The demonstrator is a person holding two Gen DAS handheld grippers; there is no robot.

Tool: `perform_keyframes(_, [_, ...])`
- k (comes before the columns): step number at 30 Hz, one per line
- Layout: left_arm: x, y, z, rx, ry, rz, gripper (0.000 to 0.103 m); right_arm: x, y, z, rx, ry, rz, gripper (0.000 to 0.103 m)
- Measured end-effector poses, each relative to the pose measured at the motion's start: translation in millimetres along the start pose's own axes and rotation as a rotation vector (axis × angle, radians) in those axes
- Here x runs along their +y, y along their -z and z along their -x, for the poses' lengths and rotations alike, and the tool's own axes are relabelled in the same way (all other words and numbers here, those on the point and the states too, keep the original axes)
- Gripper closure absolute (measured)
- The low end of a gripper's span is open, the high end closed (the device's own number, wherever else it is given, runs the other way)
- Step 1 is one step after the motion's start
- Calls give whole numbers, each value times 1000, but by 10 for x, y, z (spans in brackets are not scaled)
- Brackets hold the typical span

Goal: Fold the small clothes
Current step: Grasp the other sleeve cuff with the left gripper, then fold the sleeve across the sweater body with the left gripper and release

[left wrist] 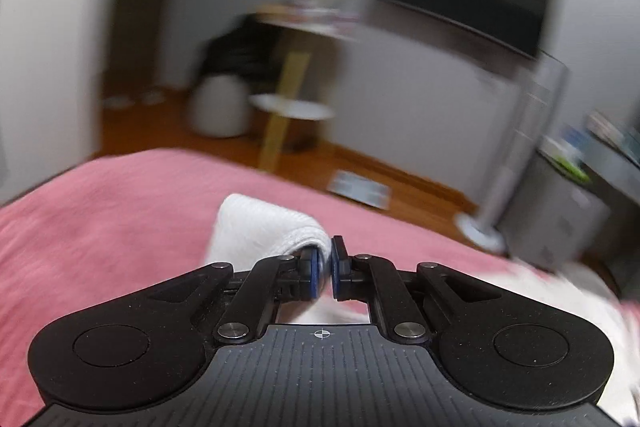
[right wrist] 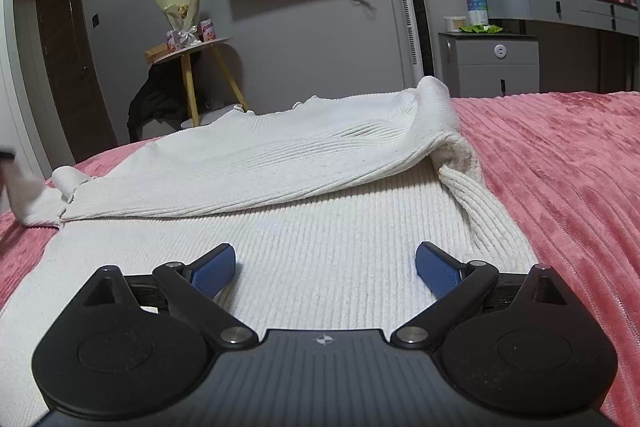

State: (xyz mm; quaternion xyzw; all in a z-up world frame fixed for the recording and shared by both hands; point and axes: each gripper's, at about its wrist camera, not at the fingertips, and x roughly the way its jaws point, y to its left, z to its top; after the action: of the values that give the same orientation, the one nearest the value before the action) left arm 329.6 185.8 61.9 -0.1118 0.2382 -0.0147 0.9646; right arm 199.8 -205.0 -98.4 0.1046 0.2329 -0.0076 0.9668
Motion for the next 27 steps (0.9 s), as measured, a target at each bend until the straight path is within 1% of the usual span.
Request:
perform_keyframes(2, [-501,124,33,28,81,-73,95,0,1,-5,0,0,0,6])
perform_keyframes(3, [-733,213,25,56,118,-105,94,0,1,-6,-1,-1,0,6])
perform_keyframes(5, [-1177,468,-25,121,146,-170,92,-5,3,-4,-2,-4,-4,6])
perform_keyframes(6, [-1344,607,-65,166,144,-202,86,-12,6,-3,-4,-6,-7,6])
perform_keyframes(7, [-1473,732,-80,211,136,-214,78,-19,6,-3,-5,-9,-11,6])
perform_keyframes(8, [-1541,841,-87,258,118,-203,72,-26,7,-3,-6,-12,-14,5])
perform_keyframes(9, [-1566,933,-36,285,110,-178,64,-33,7,-3,-8,-16,-17,6])
perform_keyframes(10, [-1547,1018,84,286,102,-134,55,-38,8,-1,-9,-19,-21,5])
perform_keyframes(11, [-1476,1081,222,278,87,-77,49,-47,9,1,-10,-23,-25,5])
perform_keyframes(12, [-1394,1137,376,267,65,-22,39,-54,9,0,-11,-27,-30,5])
perform_keyframes(13, [-1297,1205,557,249,26,37,33,-59,10,-1,-10,-31,-31,5])
perform_keyframes(15, [-1106,1349,884,221,-64,128,26,-62,8,-5,-8,-33,-30,4])
perform_keyframes(16, [-1019,1446,1023,218,-111,153,26,-60,5,-6,-5,-31,-28,4])
perform_keyframes(18, [-858,1611,1165,204,-183,164,26,-44,-24,-11,8,-27,-18,4])
perform_keyframes(19, [-760,1684,1173,199,-208,153,27,-36,-41,-9,16,-22,-12,4])
perform_keyframes(20, [-686,1731,1138,212,-227,141,28,-8,-75,-2,28,-17,2,4])
perform_keyframes(21, [-611,1745,1094,224,-248,139,30,35,-126,17,39,-19,24,5])
perform_keyframes(22, [-514,1721,1059,218,-263,154,31,94,-177,44,37,-31,48,5])
perform_keyframes(24, [-400,1670,1042,213,-258,207,30,293,-243,94,16,-43,131,6])
perform_keyframes(26, [-361,1616,1021,201,-226,234,29,564,-287,56,12,-56,228,12])
perform_keyframes(27, [-347,1599,1022,201,-232,225,29,703,-306,12,17,-77,261,18])
